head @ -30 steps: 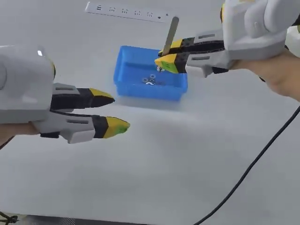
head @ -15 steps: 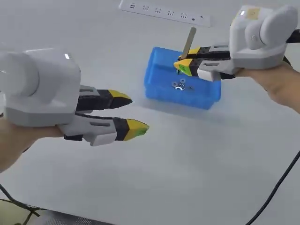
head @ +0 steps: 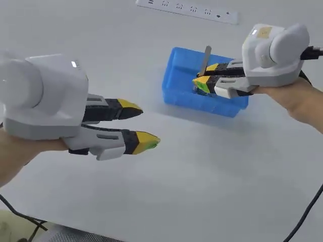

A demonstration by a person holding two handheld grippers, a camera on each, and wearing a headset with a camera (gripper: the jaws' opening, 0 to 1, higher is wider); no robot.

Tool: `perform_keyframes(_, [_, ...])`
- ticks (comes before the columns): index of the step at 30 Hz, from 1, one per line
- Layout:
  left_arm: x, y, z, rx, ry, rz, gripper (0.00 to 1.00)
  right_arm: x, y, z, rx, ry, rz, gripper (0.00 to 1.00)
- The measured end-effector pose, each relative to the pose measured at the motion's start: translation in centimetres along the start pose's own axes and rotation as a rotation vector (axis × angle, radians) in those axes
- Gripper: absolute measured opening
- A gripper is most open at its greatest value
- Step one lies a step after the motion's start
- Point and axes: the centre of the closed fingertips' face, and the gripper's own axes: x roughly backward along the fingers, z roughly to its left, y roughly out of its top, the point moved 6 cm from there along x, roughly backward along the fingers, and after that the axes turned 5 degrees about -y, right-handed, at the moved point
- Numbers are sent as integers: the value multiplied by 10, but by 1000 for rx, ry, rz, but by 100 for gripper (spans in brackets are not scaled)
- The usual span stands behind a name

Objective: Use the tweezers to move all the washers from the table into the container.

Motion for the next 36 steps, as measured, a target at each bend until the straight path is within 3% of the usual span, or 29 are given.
perform_keyframes(11, [-1,-2,-4,-16,-6,25,40,0,1,2,2,-2,0,10])
perform_keyframes(23, [1,0,-4,-14,-5,19,40,1,3,2,2,-12,-5,11])
perform_keyframes(36, [1,6,-5,-28,-9,11,40,9,18,-8,-49,-40,-86,10])
